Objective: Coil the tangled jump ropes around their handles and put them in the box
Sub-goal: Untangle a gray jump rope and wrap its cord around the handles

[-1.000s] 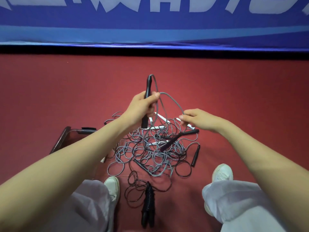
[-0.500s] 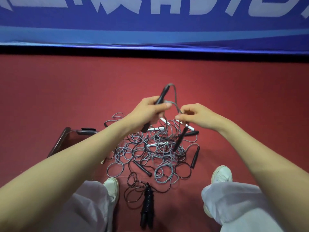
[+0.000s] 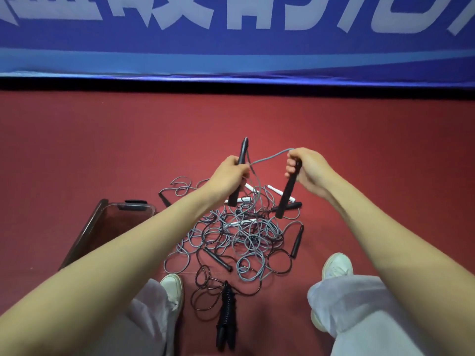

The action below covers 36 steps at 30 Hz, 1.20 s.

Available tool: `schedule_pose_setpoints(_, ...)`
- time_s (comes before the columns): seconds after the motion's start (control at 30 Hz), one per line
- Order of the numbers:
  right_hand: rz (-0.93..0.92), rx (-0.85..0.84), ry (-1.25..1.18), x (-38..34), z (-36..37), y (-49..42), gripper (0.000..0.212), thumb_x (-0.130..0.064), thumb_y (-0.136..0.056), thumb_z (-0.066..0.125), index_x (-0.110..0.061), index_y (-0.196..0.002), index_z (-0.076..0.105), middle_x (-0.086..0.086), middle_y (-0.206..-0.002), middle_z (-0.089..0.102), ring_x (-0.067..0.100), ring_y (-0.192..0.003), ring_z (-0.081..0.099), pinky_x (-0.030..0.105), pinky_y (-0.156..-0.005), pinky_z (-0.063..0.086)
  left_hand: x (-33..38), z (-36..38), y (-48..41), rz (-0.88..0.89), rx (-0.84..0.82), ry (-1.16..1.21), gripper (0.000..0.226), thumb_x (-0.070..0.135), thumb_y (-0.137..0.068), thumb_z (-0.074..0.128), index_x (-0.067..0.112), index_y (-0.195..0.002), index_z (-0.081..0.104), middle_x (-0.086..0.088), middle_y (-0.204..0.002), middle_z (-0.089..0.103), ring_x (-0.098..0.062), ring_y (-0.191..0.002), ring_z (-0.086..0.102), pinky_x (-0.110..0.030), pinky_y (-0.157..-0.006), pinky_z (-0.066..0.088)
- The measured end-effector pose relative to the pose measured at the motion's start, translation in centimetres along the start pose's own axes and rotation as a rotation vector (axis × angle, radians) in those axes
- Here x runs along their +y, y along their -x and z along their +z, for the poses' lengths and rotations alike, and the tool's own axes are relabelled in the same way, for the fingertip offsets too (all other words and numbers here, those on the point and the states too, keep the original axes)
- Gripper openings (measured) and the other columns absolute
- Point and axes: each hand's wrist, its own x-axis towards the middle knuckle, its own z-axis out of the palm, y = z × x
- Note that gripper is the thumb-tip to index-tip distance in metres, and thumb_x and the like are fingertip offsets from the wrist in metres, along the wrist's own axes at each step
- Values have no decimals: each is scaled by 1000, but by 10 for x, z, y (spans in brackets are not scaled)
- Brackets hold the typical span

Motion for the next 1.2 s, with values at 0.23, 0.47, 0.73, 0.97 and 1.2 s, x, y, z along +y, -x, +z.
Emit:
schedule_pose_setpoints(0.23,-169,-148,-198,-41,37,41,13,7,-95,47,2,-103,56,11,-84,55,17,-74,57,26,-73,58,25,16,27,53,-159,139,10,16,-100,49,14,-109,54,-11,-95,59,-23,-84,58,-36,-76,47)
schedule_pose_setpoints(0.47,-212,40,-215,-39,44,38,3,-8,-93,60,-6,-93,62,6,-86,63,16,-78,62,22,-72,56,23,9,36,64,-287,343,34,4,-88,64,10,-120,53,-13,-99,64,-26,-81,63,-49,-84,54)
schedule_pose_setpoints(0.73,-57,-118,-22,-8,46,40,15,-19,-95,57,-8,-101,65,14,-91,72,18,-79,68,25,-70,52,19,7,23,128,-156,175,37,6,-85,69,1,-114,47,-7,-87,66,-13,-66,63,-30,-56,53)
schedule_pose_setpoints(0.97,-130,-210,314,-26,36,38,14,-19,-98,53,-14,-92,64,5,-91,68,17,-84,65,28,-81,52,32,-27,14,250,-31,-204,53,29,-82,74,17,-125,46,1,-122,54,-10,-111,54,-27,-97,44)
schedule_pose_setpoints(1.2,48,-650,339,-30,26,50,13,-15,-97,51,-6,-94,60,0,-75,63,17,-70,61,30,-75,53,39,-38,16,426,-114,-154,34,38,-101,40,20,-109,67,11,-111,65,5,-103,57,-7,-94,38)
